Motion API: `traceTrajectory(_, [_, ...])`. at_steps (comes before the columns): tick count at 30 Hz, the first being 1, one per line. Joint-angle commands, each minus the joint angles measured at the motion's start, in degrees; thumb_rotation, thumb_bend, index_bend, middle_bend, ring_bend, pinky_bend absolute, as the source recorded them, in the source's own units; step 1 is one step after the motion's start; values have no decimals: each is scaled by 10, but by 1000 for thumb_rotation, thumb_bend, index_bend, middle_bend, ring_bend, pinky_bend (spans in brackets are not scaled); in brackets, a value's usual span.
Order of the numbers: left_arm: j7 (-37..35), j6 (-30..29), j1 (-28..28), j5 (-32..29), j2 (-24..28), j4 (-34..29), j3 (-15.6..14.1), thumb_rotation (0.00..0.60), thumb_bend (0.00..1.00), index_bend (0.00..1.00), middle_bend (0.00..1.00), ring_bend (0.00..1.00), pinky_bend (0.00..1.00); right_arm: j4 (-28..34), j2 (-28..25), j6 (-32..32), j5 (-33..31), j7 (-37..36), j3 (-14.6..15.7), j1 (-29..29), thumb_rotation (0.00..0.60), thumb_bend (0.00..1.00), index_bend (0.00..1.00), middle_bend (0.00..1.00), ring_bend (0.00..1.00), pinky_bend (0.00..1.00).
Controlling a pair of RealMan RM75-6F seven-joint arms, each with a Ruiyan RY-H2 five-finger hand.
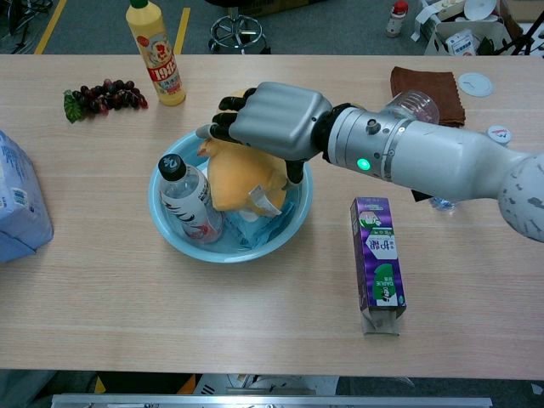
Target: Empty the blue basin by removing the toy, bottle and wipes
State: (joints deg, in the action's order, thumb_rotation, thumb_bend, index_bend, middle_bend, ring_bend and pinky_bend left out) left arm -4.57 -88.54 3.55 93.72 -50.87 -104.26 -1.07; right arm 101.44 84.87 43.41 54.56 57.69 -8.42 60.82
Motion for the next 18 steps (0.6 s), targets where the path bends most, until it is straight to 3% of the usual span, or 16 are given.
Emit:
traceTrajectory(1, [-5, -3, -3, 0, 1, 2, -1, 600, 250, 160, 167, 59, 208, -28, 38, 28, -47, 40, 15, 28, 600, 0, 26, 133, 41, 194])
traceTrajectory(4, [-13, -7, -6, 2, 3, 6, -3, 600, 250, 160, 167, 59, 208, -51, 67, 60, -53, 51, 19, 36, 600, 0, 268, 286, 205, 307])
traceTrajectory(5, [-16, -8, -7, 2, 4, 7, -4, 600, 250, 160, 167, 59, 208, -61, 76, 69, -52, 46, 19, 36, 600, 12, 393, 397, 320, 416])
traceTrajectory(8, [-21, -12, -10, 4, 7, 10, -4, 600, 250, 160, 167, 59, 208, -82, 87, 76, -44, 14, 16, 31, 600, 101, 602, 568, 508, 632])
traceTrajectory(12, [-26, -17, -12, 7, 10, 12, -4, 600, 250, 160, 167, 59, 208, -91, 80, 91, -12, -40, 9, 18, 600, 154, 676, 627, 602, 728])
traceTrajectory(18, [-24, -12, -11, 9, 9, 12, -6, 600, 250, 160, 167, 59, 208, -71, 32, 125, 28, -114, -5, -13, 600, 155, 684, 634, 619, 742])
